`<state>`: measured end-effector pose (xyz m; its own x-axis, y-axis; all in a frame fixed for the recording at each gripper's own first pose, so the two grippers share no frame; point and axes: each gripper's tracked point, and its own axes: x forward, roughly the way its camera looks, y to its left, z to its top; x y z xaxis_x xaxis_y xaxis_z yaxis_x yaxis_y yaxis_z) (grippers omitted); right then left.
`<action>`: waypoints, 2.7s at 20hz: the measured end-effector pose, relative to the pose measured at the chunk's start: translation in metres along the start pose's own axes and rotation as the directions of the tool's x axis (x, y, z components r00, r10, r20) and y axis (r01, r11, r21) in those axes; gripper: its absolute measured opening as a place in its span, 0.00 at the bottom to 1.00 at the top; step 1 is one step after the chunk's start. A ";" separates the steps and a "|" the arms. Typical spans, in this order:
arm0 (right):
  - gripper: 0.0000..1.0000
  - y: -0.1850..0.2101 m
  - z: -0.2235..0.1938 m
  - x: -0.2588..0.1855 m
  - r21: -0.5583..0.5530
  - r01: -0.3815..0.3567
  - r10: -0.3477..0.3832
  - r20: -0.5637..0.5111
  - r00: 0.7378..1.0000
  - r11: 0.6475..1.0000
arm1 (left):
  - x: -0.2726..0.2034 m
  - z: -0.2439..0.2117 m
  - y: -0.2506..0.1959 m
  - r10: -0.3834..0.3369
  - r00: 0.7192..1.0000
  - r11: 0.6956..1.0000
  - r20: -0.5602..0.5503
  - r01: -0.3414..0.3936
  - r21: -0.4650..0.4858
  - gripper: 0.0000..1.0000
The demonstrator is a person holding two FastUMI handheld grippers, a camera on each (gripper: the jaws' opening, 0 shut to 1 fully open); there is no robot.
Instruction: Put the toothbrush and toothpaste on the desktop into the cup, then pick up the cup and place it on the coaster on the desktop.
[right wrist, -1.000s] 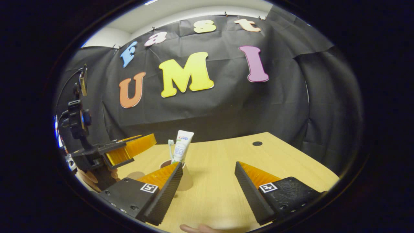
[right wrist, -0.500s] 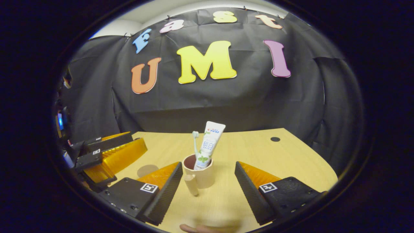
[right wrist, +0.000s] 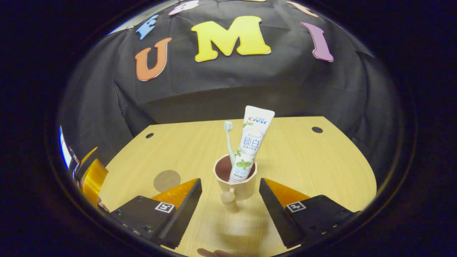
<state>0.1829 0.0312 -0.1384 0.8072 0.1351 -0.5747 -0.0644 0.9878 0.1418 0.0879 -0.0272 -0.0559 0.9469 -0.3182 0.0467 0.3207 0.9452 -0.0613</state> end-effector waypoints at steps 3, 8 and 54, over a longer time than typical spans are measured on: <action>0.96 -0.001 -0.008 0.014 -0.006 0.037 -0.038 -0.101 0.994 0.999 | -0.014 -0.001 0.005 -0.007 1.000 1.000 0.008 0.007 -0.003 0.99; 0.96 0.003 -0.026 0.042 -0.003 0.056 -0.055 -0.272 0.961 0.998 | -0.028 -0.013 0.018 0.009 1.000 0.999 -0.005 -0.010 -0.034 0.99; 0.30 -0.004 -0.056 0.051 -0.081 0.276 -0.257 -0.668 0.698 0.958 | -0.047 -0.037 0.037 -0.019 1.000 0.991 -0.024 0.015 -0.134 0.97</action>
<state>0.1918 0.0382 -0.2134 0.1881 -0.1078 -0.9762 0.1134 0.9897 -0.0875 0.0565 0.0195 -0.0971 0.9410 -0.3376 0.0243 0.3357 0.9219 -0.1933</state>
